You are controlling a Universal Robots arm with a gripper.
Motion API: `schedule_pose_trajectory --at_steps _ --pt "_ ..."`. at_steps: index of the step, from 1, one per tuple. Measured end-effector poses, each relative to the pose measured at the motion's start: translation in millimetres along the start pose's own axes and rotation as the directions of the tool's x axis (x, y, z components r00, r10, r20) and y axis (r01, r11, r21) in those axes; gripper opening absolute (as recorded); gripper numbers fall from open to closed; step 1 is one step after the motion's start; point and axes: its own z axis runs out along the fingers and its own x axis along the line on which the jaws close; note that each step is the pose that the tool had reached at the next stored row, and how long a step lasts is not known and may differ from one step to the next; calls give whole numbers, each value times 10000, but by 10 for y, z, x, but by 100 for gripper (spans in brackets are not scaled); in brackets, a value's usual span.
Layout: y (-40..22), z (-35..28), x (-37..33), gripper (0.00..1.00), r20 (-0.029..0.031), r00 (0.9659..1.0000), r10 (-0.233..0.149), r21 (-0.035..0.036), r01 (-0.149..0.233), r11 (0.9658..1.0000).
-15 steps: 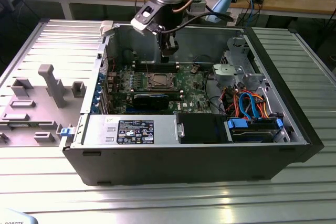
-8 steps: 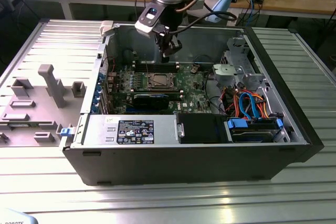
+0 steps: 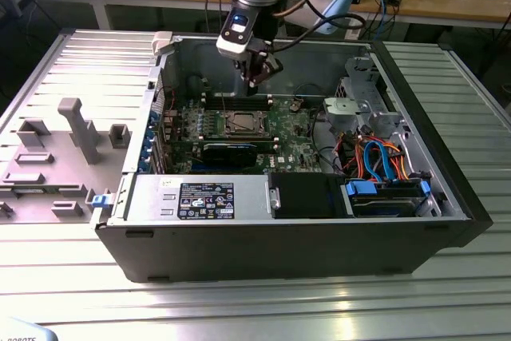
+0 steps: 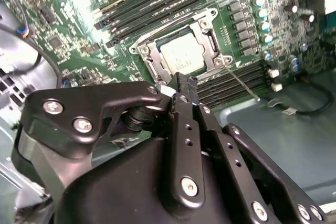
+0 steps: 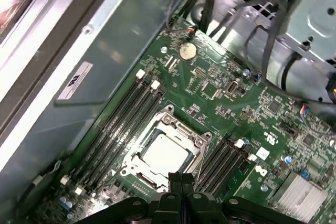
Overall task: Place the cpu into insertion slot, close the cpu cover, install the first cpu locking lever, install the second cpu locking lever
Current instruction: 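Install the first cpu locking lever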
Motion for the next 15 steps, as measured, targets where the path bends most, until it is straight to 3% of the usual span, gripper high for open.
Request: schedule_pose_trajectory --at_steps 2,3,5,6,7,8,12,15 --pt "0 0 0 11 5 9987 -513 -6 513 9987" --pt "0 0 0 11 9 9960 -894 -9 894 9960" --pt "0 0 0 11 14 9915 -1298 -14 1298 9915" --pt "0 0 0 11 18 9871 -1602 -16 1602 9871" --pt "-1 0 0 11 22 9747 -2237 -26 2237 9747" --pt "-2 0 -2 11 26 9668 -2553 -29 2554 9668" --pt "-2 1 -2 11 34 9470 -3214 -34 3214 9469" --pt "-2 3 -2 11 42 9262 -3770 -37 3770 9262"
